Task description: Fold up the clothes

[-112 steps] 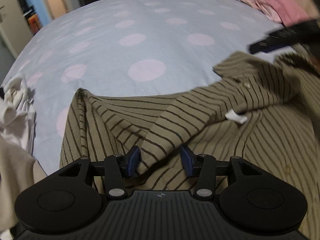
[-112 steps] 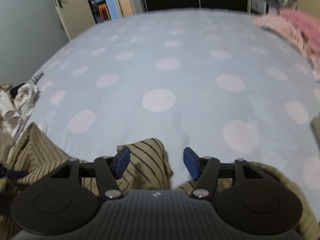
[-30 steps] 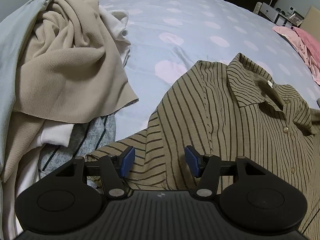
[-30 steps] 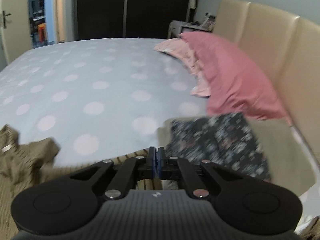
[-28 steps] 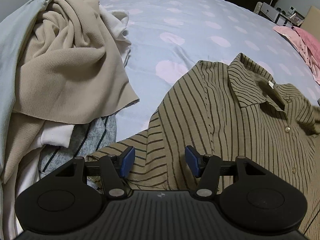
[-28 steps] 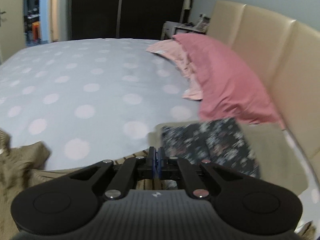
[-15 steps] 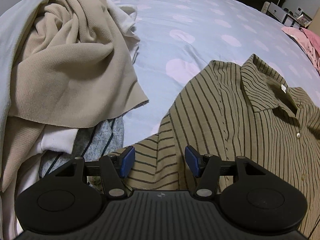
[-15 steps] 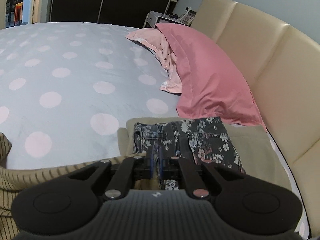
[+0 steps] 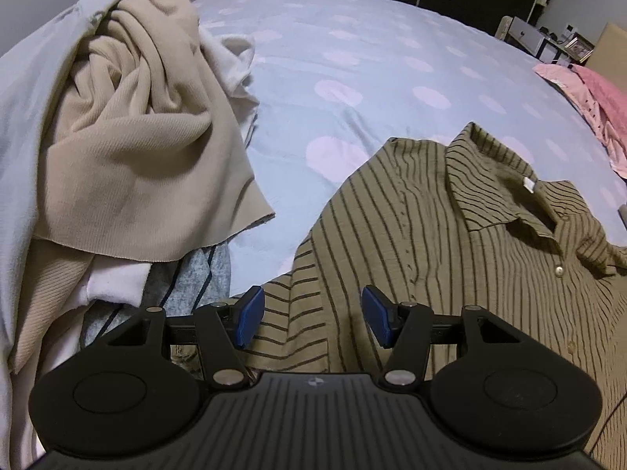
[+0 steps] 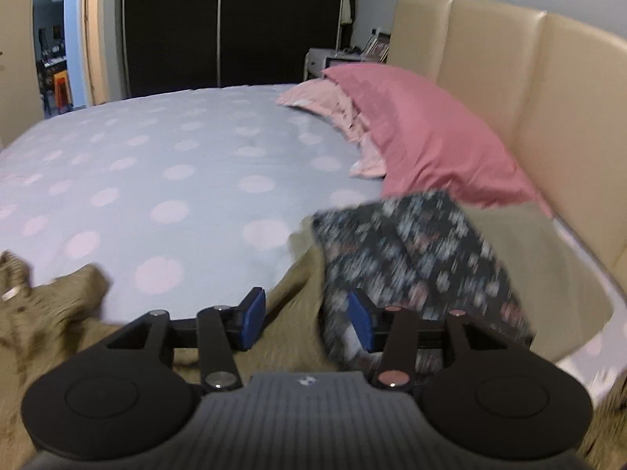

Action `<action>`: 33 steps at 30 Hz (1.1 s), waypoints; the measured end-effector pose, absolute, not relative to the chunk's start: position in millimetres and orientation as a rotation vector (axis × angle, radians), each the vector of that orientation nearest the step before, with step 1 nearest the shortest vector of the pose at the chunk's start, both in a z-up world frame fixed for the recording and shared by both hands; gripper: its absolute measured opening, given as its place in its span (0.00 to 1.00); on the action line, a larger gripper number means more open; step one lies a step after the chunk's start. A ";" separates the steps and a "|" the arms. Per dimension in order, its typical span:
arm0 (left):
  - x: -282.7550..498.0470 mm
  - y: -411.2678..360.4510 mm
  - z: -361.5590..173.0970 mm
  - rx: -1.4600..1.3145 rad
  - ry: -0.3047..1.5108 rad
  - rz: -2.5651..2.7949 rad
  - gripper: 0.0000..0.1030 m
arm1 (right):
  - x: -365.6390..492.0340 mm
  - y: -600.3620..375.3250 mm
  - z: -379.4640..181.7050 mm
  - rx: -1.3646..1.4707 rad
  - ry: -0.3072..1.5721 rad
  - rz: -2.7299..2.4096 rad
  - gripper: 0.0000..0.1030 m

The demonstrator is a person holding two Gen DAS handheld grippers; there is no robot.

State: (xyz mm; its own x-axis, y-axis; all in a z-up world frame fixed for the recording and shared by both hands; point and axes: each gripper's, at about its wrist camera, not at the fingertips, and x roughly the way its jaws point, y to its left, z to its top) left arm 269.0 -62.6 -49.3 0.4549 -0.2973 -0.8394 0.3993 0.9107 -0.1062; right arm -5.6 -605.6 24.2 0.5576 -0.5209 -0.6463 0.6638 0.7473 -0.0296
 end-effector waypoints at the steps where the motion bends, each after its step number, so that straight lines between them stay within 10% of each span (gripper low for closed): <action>1: 266.8 -61.5 -47.9 0.112 1.009 -0.434 0.52 | -11.0 -598.3 22.3 0.253 0.687 -0.694 0.49; 29: 222.9 -100.5 -51.1 0.198 1.022 -0.579 0.58 | -35.5 -512.7 -22.0 0.382 0.783 -0.561 0.53; 33: 224.9 -109.1 -63.8 0.232 1.058 -0.523 0.29 | -34.3 -512.4 -19.8 0.375 0.780 -0.558 0.54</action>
